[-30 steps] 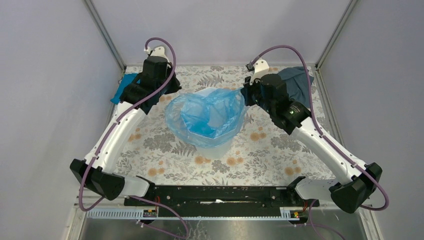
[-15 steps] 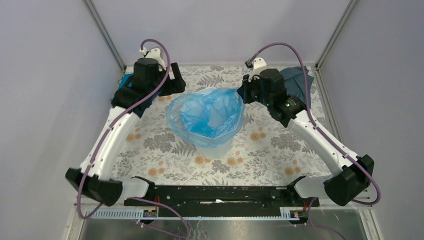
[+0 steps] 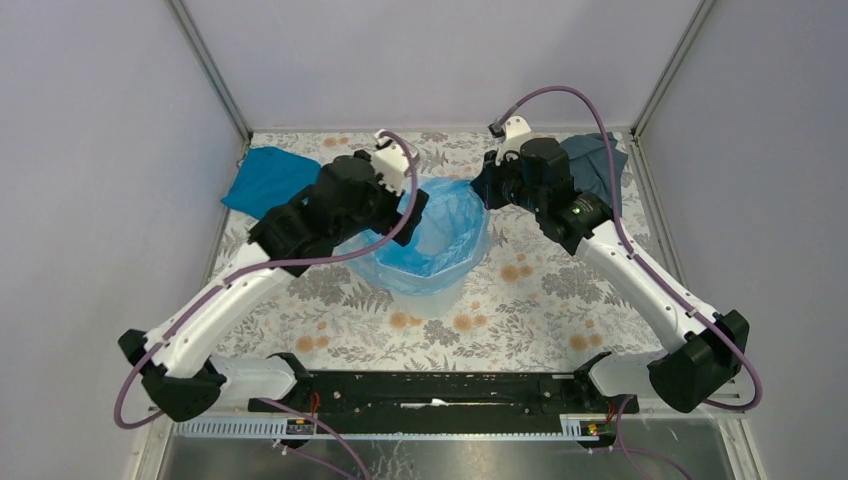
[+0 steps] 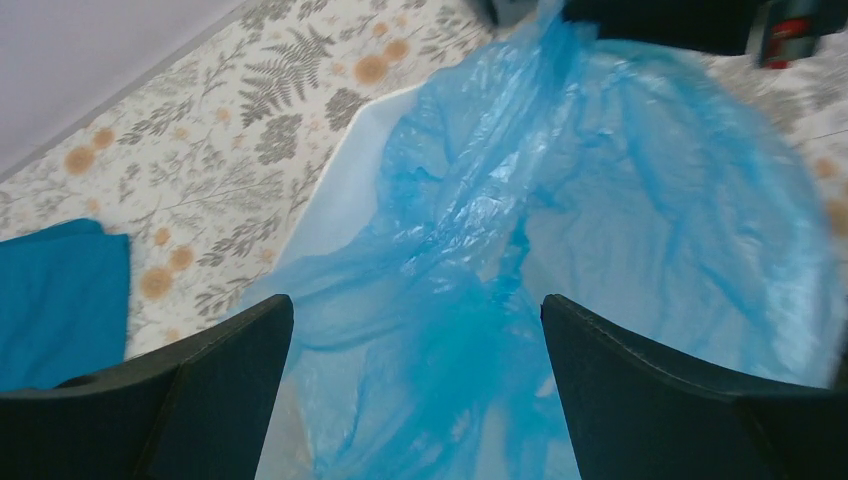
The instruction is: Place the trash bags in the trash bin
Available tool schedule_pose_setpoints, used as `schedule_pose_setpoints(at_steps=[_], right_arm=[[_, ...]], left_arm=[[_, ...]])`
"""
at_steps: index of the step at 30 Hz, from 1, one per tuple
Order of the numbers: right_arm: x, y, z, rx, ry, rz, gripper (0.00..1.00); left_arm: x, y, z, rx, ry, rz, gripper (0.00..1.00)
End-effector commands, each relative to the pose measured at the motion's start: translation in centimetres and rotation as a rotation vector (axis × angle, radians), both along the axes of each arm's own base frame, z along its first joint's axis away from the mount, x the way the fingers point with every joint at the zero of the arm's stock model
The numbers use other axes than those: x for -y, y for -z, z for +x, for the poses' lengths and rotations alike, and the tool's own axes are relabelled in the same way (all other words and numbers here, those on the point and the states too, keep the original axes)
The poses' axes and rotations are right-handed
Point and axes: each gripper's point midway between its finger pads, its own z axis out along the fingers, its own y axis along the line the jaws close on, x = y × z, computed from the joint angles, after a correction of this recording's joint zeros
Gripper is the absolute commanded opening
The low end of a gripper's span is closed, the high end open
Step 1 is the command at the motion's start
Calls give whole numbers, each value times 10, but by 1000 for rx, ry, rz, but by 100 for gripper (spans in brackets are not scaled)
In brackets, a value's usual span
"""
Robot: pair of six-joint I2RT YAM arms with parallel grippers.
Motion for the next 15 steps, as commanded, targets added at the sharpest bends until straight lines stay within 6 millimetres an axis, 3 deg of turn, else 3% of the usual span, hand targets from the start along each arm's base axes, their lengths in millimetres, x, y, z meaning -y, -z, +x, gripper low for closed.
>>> schedule_pose_setpoints(at_steps=[1, 5, 8, 15], right_arm=[[-1, -21, -4, 49, -19, 45, 0], [1, -20, -1, 54, -15, 44, 0], [4, -17, 2, 55, -4, 40, 0], [9, -15, 8, 45, -2, 70, 0]], left_arm=[[-5, -3, 35, 132, -100, 112, 99], [-15, 0, 57, 127, -229, 139, 99], [-28, -7, 68, 92, -305, 48, 99], [-55, -14, 74, 33, -361, -106, 92]])
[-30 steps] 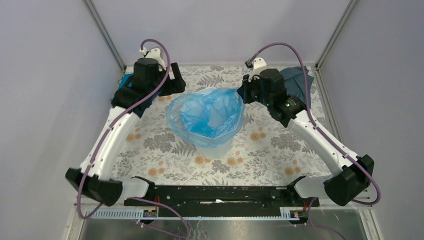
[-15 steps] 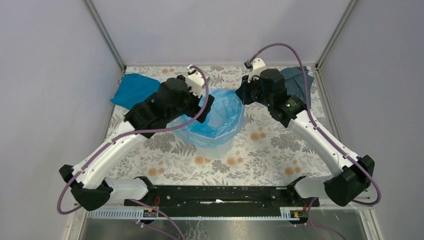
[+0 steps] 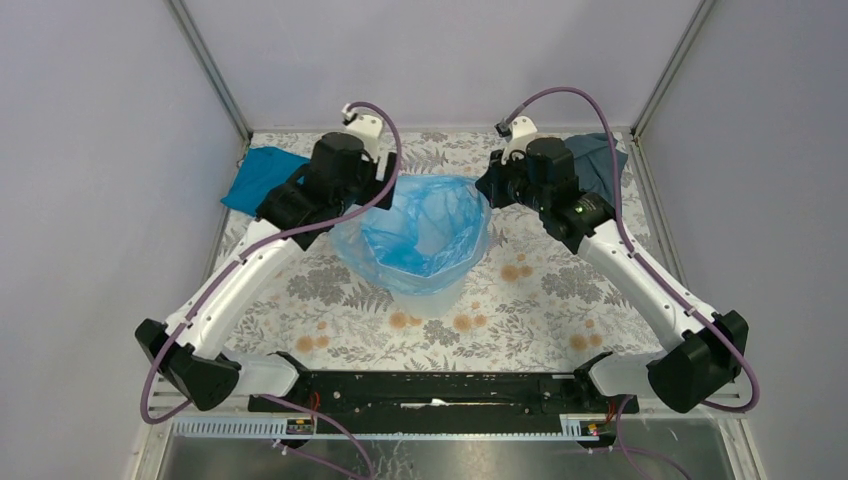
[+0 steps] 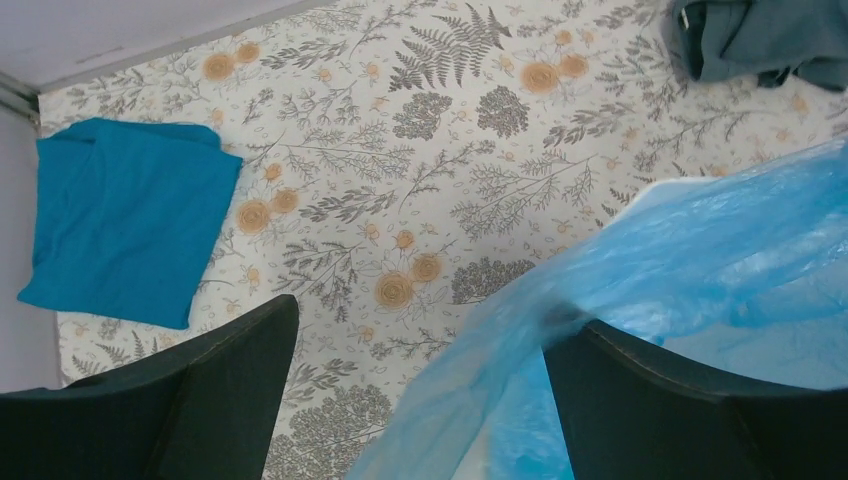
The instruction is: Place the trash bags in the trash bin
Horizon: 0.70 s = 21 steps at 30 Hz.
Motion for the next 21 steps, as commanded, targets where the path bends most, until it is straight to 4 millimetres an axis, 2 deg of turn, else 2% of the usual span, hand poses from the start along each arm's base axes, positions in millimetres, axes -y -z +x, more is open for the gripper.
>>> schedule_pose_setpoints(at_steps=[1, 10, 12, 15, 17, 19, 21], right_arm=[[-1, -23, 3, 57, -19, 69, 0], [-4, -21, 4, 42, -31, 88, 0], [-4, -20, 6, 37, -27, 93, 0], [0, -19, 10, 25, 6, 106, 0], [3, -18, 14, 21, 27, 120, 0], [2, -18, 15, 16, 25, 129, 0], [0, -18, 16, 13, 15, 131, 0]], left_arm=[[-4, -43, -1, 74, -6, -184, 90], [-13, -36, -2, -7, 57, -322, 70], [-15, -33, 0, -27, 54, -338, 69], [-19, -30, 1, -51, 30, -353, 77], [-25, -29, 1, -58, 5, -376, 78], [-32, -28, 0, -70, -15, -405, 76], [-38, -27, 0, -83, -35, -437, 68]])
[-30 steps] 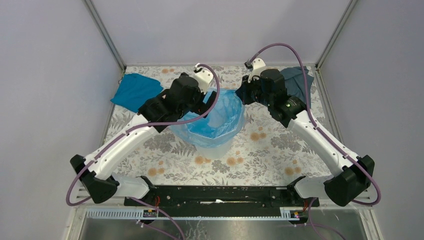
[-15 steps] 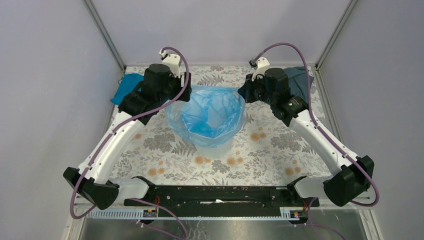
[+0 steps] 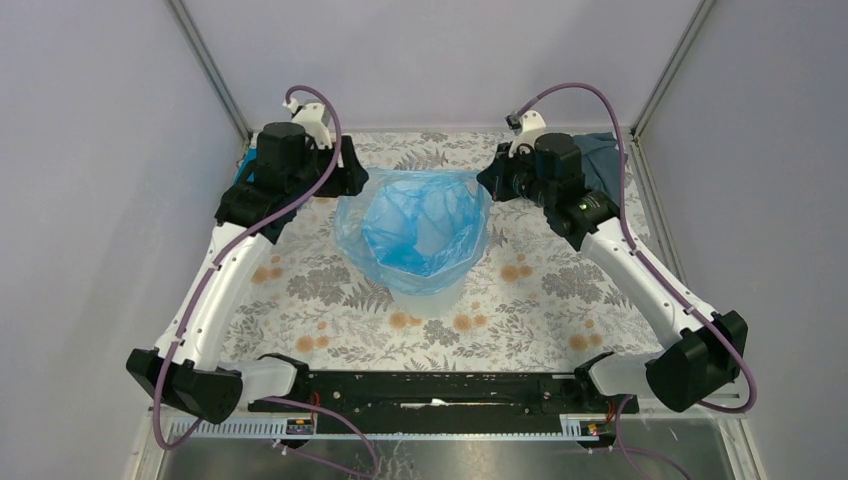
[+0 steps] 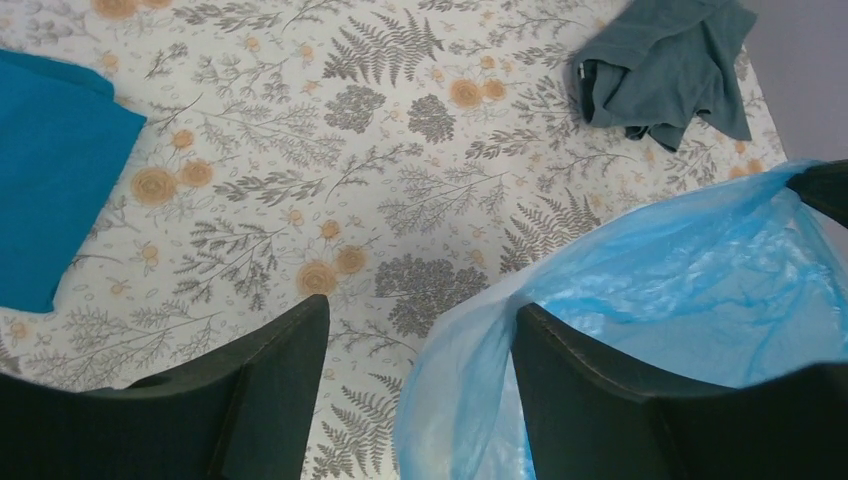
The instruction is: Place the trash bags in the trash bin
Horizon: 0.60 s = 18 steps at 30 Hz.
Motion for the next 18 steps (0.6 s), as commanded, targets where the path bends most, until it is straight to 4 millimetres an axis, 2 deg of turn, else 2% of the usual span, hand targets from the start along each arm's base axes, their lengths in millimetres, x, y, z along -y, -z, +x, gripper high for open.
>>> schedule_pose_setpoints(at_steps=[1, 5, 8, 13, 14, 15, 18], right_arm=[[-3, -8, 8, 18, -1, 45, 0], [-2, -5, 10, 14, 11, 60, 0], [0, 0, 15, -6, 34, 70, 0], [-6, 13, 14, -41, 9, 87, 0], [-8, 14, 13, -44, -2, 92, 0], [-8, 16, 11, -50, -8, 95, 0], [-11, 23, 9, -67, -14, 111, 0]], left_arm=[[-7, -10, -2, -1, -25, -109, 64], [-8, -2, 7, -28, -47, -144, 46], [-5, 4, 17, -39, -55, -173, 38], [9, 29, 27, -107, -24, -217, 13], [11, 36, 27, -123, -15, -223, 4], [12, 42, 27, -139, -21, -226, 0], [5, 64, 26, -170, -71, -217, 0]])
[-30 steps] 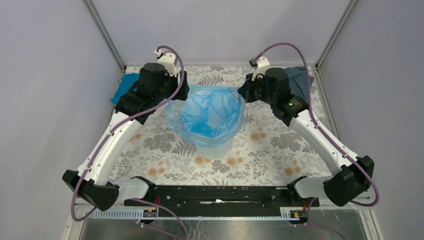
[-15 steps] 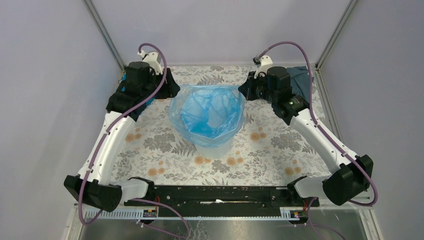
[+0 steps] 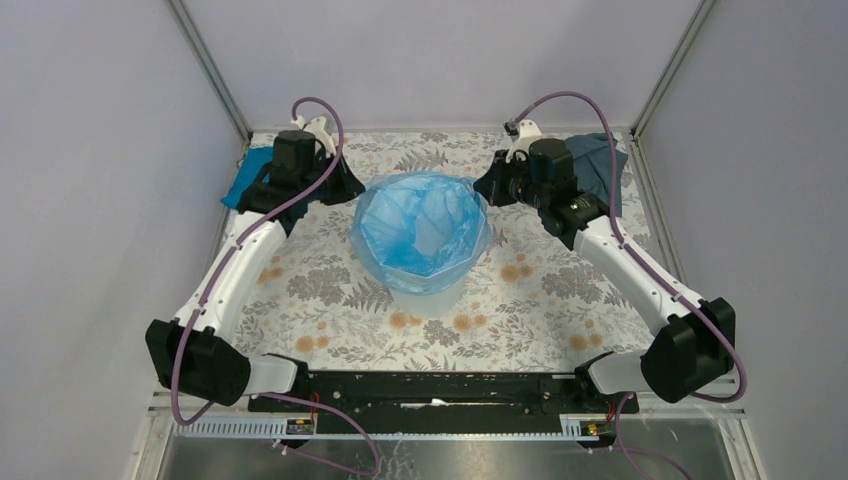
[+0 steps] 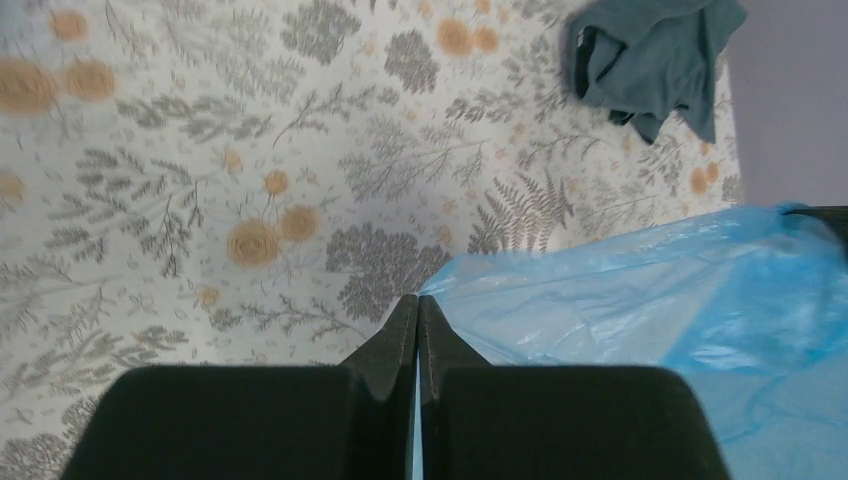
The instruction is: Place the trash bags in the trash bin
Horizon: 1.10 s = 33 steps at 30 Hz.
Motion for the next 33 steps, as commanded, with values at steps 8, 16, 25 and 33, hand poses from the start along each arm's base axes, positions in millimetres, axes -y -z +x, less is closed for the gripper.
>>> schedule_pose_setpoints(at_steps=[8, 16, 25, 33], right_arm=[[-15, 24, -13, -53, -51, 130, 0], [2, 54, -17, -100, -4, 28, 0], [89, -5, -62, -138, 284, -194, 79], [80, -50, -127, -41, 195, 121, 99]], left_arm=[[6, 69, -18, -125, -10, -84, 0], [14, 93, -41, -167, 16, -159, 0], [15, 98, -50, -183, 27, -177, 0], [18, 97, -53, -187, 44, -188, 0]])
